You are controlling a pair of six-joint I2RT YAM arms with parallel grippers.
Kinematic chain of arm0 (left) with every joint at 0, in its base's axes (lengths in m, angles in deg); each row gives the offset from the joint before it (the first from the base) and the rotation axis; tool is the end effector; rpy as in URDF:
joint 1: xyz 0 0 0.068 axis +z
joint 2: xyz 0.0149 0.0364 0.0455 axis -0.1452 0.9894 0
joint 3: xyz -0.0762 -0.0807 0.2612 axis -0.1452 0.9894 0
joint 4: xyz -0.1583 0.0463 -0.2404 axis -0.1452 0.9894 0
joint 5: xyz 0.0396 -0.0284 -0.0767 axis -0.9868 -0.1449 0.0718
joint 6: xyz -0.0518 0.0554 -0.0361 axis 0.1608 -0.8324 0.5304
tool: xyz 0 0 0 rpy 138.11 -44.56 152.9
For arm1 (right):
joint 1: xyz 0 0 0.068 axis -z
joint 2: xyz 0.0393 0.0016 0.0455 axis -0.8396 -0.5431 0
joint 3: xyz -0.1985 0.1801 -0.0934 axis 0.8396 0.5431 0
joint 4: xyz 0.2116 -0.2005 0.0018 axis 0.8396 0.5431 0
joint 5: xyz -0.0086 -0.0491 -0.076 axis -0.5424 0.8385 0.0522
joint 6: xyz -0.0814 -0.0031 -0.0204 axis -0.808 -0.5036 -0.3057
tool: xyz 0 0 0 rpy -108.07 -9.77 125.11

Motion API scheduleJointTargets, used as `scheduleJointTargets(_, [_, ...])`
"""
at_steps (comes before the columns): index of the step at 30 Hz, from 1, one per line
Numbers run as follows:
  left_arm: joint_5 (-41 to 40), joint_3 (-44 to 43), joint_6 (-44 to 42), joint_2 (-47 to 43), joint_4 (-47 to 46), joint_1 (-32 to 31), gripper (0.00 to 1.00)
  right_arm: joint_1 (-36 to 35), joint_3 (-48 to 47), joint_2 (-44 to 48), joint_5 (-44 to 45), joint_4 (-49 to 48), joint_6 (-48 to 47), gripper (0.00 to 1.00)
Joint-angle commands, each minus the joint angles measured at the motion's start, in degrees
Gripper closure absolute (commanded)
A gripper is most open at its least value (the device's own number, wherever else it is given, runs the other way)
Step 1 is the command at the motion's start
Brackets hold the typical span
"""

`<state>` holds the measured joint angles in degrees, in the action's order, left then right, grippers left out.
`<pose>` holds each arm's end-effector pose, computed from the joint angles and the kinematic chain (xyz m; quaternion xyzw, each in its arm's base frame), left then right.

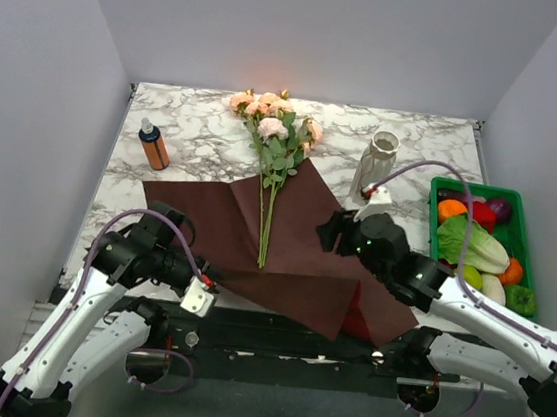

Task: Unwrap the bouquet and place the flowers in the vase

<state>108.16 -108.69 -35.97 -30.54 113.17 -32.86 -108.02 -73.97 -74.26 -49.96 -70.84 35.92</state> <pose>0.0930 -0.1046 0.2661 0.7800 0.4335 -0.2673 0.3636 0.1947 0.1955 0.2836 -0.0513 0.8210 0.2267 0.5215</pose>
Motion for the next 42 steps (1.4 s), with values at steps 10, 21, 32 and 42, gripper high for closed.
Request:
scheduleJointTargets(10, [3.86, -2.45, 32.45, -8.05, -18.76, 0.08, 0.21, -18.15, 1.50, -10.69, -1.74, -3.07, 11.36, 0.34])
scheduleJointTargets(21, [-21.71, -28.86, 81.95, 10.38, -35.70, 0.52, 0.01, -31.17, -4.21, -21.49, 2.12, -2.55, 13.92, 0.35])
scheduleJointTargets(32, [-28.65, -30.14, 79.86, 24.81, -28.54, 1.40, 0.01, -33.03, -1.66, -8.70, 12.05, 5.26, 10.67, 0.34])
scheduleJointTargets(42, [-37.09, -22.51, 80.91, 32.46, -24.23, 2.45, 0.16, -7.19, -15.70, -19.16, 1.16, 6.41, 1.10, 0.46])
